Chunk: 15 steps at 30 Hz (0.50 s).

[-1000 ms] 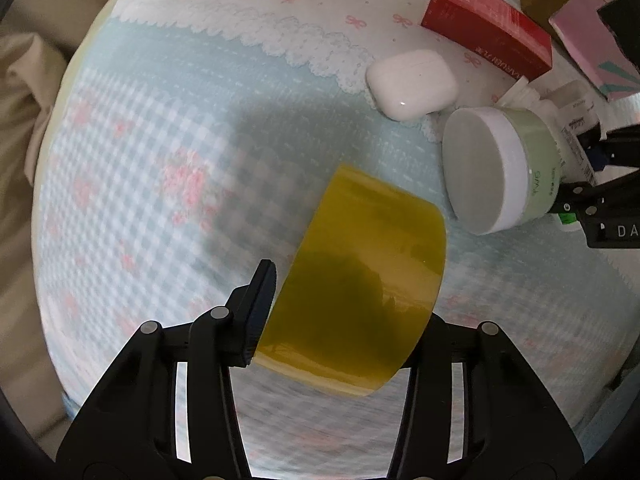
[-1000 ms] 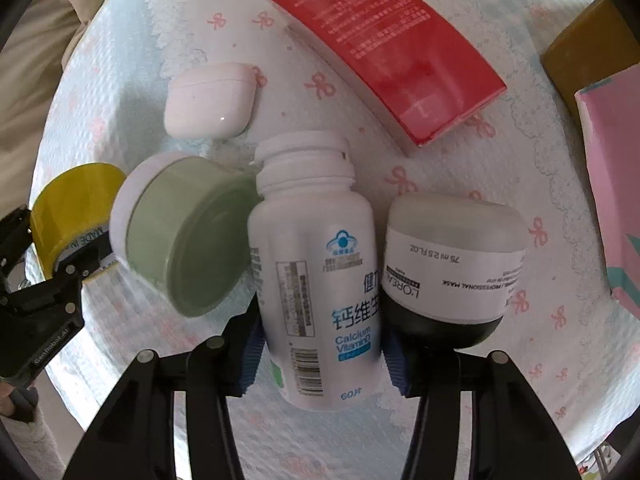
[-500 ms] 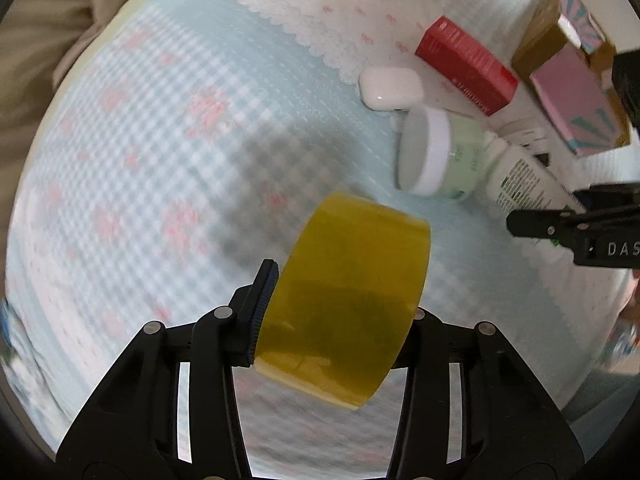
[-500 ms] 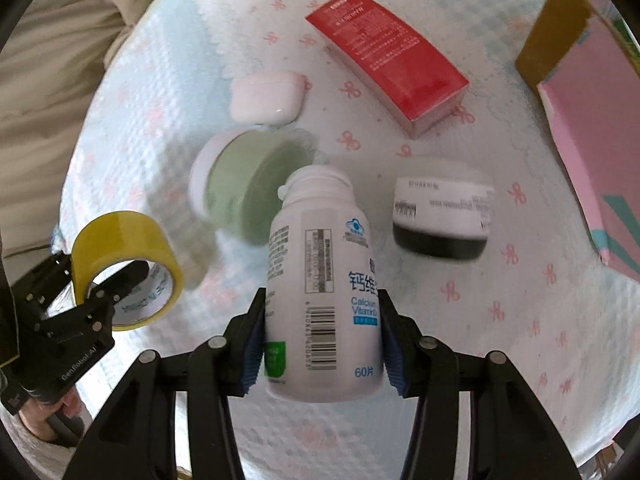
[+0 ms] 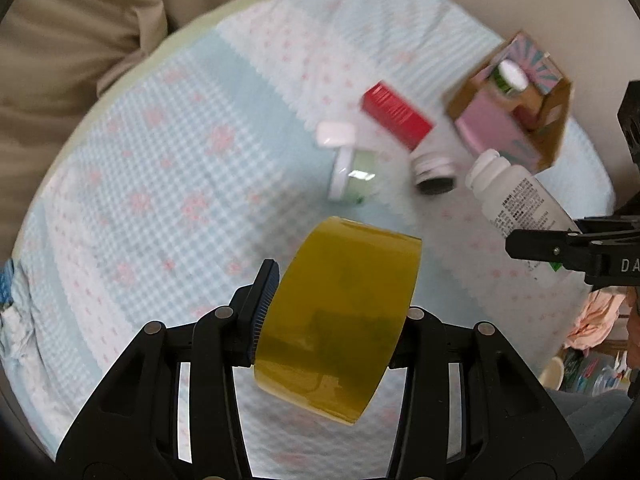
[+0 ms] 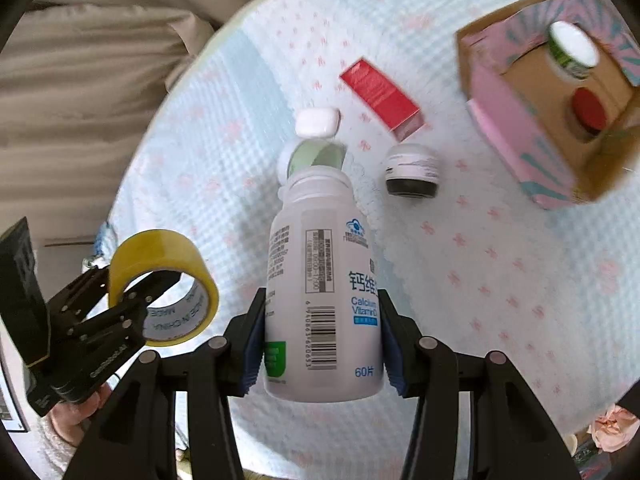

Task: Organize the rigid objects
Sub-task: 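Carry tape and bottle into the cardboard box and open both tools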

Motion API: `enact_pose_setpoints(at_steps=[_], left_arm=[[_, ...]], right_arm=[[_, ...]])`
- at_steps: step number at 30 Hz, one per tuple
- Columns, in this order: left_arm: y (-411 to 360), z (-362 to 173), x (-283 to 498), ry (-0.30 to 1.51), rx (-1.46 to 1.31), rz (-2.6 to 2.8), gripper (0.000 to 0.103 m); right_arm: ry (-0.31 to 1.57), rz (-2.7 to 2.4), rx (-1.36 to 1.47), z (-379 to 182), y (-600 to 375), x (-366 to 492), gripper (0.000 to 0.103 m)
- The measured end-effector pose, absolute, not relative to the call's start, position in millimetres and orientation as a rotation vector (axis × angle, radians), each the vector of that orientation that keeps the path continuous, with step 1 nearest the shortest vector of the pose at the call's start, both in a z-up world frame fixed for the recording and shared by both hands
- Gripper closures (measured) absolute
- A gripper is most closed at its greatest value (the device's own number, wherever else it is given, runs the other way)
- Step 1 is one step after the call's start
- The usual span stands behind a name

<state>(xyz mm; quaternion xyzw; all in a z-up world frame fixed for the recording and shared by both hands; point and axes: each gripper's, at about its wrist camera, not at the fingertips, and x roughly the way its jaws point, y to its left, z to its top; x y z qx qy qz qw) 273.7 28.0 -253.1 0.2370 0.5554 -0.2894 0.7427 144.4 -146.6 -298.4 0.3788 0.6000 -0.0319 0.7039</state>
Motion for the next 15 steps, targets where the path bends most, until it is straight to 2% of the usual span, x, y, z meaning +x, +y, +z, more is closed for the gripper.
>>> enact_pose_setpoints(at_steps=[4,15], left_arm=[[4,-222,255,1.157,0.515,-0.665,0.064],[-113,-170,221,1.061,0.506,-0.722,0.064]], right_arm=[[1.28,-0.097,0.827,-257,-170,127,0.057],[1.169,-0.196,0.83,-206,-288,89,0.057]])
